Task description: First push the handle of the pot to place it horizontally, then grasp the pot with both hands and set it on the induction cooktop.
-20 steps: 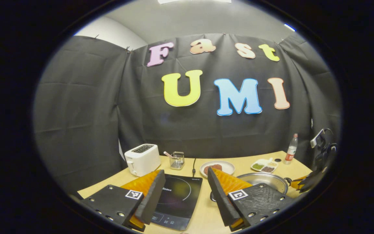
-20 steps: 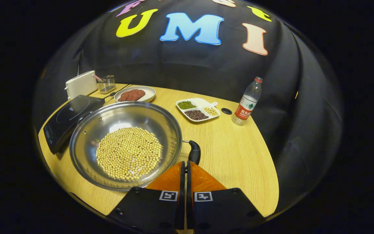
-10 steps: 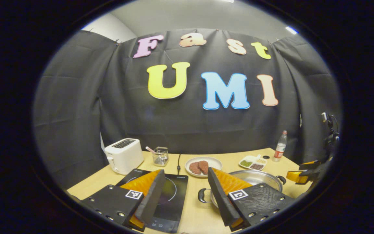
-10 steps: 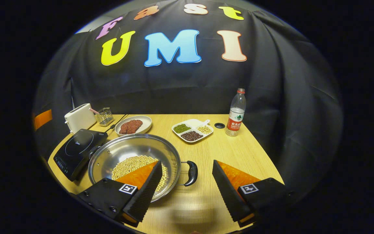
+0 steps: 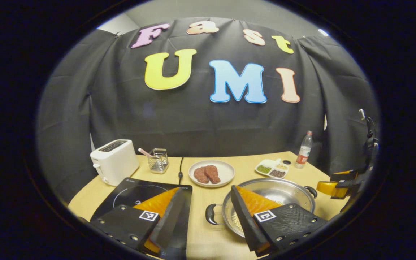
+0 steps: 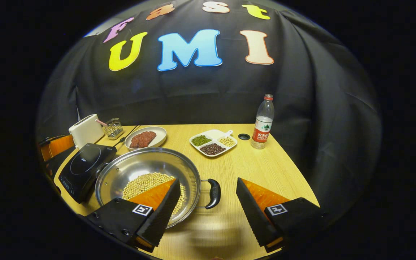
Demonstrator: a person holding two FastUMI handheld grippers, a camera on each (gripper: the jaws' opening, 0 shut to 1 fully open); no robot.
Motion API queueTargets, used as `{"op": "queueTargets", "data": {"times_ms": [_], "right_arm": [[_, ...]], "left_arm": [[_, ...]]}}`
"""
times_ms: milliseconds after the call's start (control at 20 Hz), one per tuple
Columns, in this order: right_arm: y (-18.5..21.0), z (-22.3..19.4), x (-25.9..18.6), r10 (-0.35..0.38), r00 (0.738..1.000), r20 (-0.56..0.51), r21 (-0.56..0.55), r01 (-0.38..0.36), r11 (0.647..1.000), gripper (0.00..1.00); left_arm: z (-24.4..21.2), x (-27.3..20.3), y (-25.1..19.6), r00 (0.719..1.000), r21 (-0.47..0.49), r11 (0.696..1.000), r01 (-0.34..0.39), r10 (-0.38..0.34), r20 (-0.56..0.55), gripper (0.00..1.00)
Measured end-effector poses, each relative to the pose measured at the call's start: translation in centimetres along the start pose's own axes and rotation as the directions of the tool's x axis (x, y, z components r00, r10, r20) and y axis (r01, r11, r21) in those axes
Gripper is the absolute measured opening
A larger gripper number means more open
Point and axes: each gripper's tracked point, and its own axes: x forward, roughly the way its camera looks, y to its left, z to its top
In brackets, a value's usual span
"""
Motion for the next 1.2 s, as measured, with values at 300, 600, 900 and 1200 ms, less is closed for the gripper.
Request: {"op": "queueTargets", "data": {"times_ms": [300, 600, 900, 1200], "right_arm": [[0.0, -0.6, 2.0, 0.0, 0.999, -0.033, 0.011, 0.001, 1.0, 0.99], [0.3, -1.8, 4.2, 0.012, 0.997, -0.077, 0.028, -0.01, 1.0, 0.99], [0.1, -3.7, 6.1, 0.008, 0.989, -0.146, 0.063, 0.001, 0.998, 0.99], [0.1, -4.9, 6.8, 0.01, 0.982, -0.189, 0.077, 0.004, 0.997, 0.95]], "left_arm": [[-3.5, 3.6, -1.1, 0.996, 0.006, 1.0, 0.026, -0.026, -0.08, 0.78], [-6.8, 6.7, -1.6, 0.987, 0.006, 1.0, 0.03, -0.029, -0.158, 0.81], [-9.5, 8.7, -1.7, 0.973, 0.011, 0.999, 0.031, -0.028, -0.231, 0.81], [-11.2, 9.7, -1.7, 0.957, 0.02, 0.999, 0.036, -0.029, -0.288, 0.79]]}}
